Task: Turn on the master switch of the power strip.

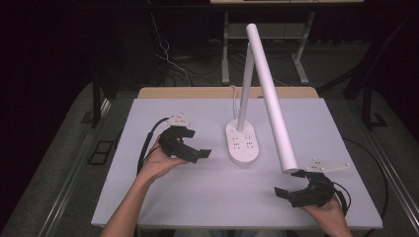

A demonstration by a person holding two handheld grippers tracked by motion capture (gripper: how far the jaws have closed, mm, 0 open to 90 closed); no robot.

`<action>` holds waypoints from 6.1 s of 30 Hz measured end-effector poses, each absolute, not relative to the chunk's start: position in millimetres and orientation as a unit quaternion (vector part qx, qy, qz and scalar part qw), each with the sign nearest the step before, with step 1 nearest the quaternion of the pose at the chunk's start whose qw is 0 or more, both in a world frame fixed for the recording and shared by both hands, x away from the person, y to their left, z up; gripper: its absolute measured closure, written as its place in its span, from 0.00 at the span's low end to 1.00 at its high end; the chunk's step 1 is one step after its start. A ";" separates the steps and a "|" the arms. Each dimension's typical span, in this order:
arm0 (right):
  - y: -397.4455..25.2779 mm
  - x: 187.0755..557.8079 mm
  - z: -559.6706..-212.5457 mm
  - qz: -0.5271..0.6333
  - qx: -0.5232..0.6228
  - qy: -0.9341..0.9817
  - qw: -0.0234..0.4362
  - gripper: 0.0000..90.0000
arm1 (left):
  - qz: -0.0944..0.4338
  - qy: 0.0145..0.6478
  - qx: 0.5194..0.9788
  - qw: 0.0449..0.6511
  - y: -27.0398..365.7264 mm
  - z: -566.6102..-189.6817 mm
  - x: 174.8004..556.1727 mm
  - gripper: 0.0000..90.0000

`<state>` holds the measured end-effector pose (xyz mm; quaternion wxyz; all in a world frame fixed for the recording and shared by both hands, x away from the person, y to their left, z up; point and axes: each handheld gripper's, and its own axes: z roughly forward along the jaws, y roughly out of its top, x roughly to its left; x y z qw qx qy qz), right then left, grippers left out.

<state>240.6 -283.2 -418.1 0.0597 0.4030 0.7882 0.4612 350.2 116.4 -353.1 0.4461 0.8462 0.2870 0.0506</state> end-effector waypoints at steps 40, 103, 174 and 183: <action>-286.5 241.3 -419.2 0.464 0.402 0.786 0.064 0.01 | 0.037 0.278 0.869 0.408 75.9 -330.5 408.6 0.19; -288.2 242.3 -420.3 0.463 0.397 0.790 0.063 0.01 | 0.013 0.369 0.818 0.442 30.1 -405.0 466.1 0.99; -292.6 241.2 -420.0 0.466 0.397 0.788 0.064 0.01 | 0.019 0.371 0.828 0.419 16.4 -424.5 463.3 1.00; -289.9 242.4 -421.2 0.462 0.398 0.790 0.060 0.01 | 0.055 0.340 0.837 0.425 23.5 -409.2 455.6 1.00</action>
